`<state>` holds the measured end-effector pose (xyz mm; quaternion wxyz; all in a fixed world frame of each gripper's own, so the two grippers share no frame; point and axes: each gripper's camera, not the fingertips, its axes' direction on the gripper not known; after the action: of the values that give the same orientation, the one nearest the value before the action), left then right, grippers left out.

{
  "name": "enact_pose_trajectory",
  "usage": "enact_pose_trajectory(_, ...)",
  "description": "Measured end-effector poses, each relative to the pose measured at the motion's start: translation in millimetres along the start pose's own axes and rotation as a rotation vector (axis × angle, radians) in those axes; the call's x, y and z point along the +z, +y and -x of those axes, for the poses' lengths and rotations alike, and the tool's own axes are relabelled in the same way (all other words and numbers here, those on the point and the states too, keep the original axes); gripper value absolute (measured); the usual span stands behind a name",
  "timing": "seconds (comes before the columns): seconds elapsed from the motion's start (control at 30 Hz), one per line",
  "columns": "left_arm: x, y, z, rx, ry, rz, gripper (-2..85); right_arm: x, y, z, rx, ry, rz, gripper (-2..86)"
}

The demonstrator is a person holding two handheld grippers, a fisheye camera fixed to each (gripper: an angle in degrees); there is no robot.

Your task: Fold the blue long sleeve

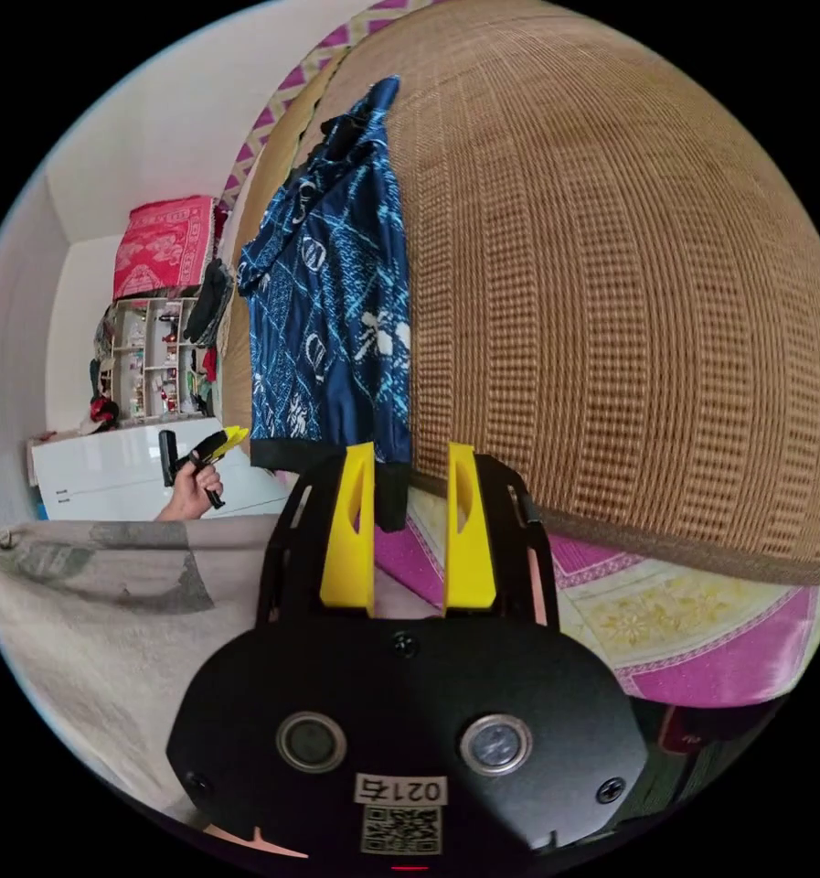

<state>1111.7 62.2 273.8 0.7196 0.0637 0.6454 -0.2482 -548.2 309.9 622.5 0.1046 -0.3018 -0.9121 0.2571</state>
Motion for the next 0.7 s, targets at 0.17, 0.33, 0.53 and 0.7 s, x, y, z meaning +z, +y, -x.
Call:
enact_pose_trajectory(0.17, 7, 6, 30, 0.06, 0.047, 0.11, 15.3, 10, 22, -7, 0.086, -0.089, -0.033, 11.2)
enact_pose_trajectory(0.33, 20, -1, 45, 0.121, 0.091, 0.182, 10.3, 37, 32, 17, 0.09, -0.02, 0.04, 9.3)
enact_pose_trajectory(0.53, 25, -20, 66, 0.114, 0.173, 0.298, -0.2, 44, 42, 15, 0.151, -0.021, 0.018, 2.1)
enact_pose_trajectory(0.7, -8, -20, 84, 0.122, 0.396, 0.282, -0.9, 12, 61, 8, 0.183, -0.166, -0.02, 0.8)
